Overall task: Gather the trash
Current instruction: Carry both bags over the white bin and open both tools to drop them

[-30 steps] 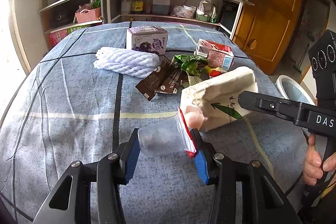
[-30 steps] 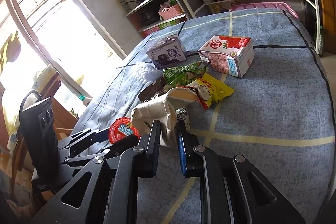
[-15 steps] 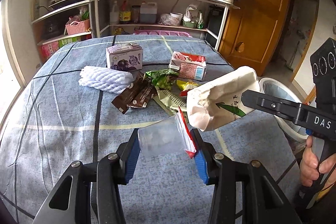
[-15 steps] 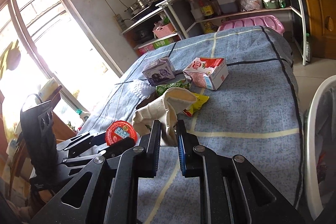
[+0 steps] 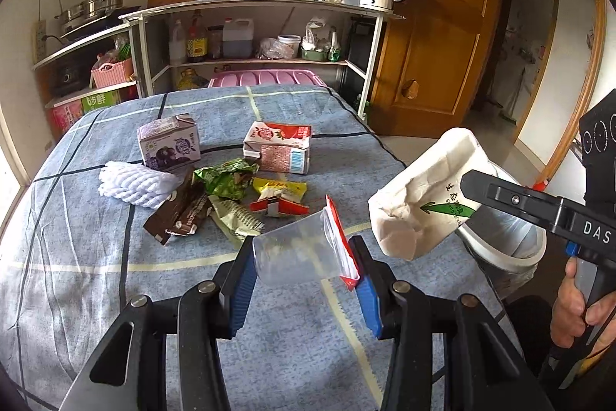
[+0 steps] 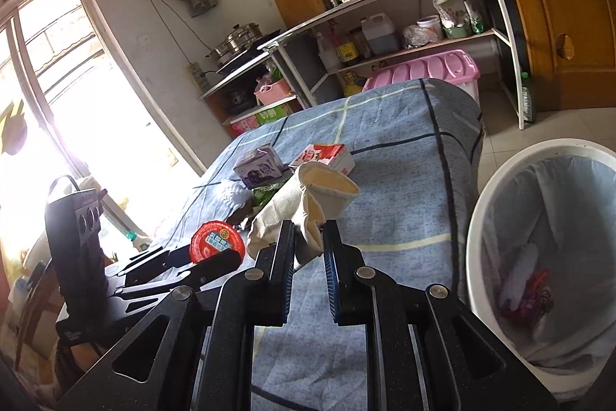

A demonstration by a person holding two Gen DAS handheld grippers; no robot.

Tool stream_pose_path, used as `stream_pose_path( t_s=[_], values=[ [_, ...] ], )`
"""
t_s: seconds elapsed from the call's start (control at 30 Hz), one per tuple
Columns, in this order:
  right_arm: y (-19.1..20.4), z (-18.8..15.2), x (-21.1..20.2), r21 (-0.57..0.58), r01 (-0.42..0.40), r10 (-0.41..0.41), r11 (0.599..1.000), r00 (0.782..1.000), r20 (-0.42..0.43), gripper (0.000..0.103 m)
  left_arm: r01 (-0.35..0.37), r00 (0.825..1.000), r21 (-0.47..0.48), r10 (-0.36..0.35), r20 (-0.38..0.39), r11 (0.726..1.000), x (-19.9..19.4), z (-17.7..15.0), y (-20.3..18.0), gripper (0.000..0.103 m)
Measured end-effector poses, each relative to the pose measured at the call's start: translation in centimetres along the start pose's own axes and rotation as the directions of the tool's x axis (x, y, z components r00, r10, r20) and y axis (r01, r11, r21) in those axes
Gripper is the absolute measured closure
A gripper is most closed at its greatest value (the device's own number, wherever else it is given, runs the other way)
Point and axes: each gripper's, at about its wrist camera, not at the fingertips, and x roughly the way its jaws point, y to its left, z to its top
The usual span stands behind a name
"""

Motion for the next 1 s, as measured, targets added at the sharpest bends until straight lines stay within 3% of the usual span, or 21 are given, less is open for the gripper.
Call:
stream_pose_path(
  t_s=[0.4, 0.7, 1.0],
  values=[
    [-4.0, 0.1, -5.2, 0.066, 0.094, -0.099, 0.993, 0.991, 0.087, 0.088, 0.073, 0.997, 0.079, -0.074, 0.004, 0.994, 1.1, 1.7, -5.3, 0.056],
    [-8.0, 0.4, -10.1, 0.124, 0.206, -0.223, 0.971, 0.965, 0.141, 0.088, 0.160, 0.987, 0.164, -0.160, -0.012, 0.973, 3.1, 3.5, -11.5, 0.056],
    [-11.2, 0.3, -11.9, 0.157, 0.305, -0.326, 0.939, 0.937, 0.124, 0.088, 0.243, 0.970, 0.219, -0.233, -0.071, 0.945, 6.1, 4.1, -17.0, 0.056]
  ],
)
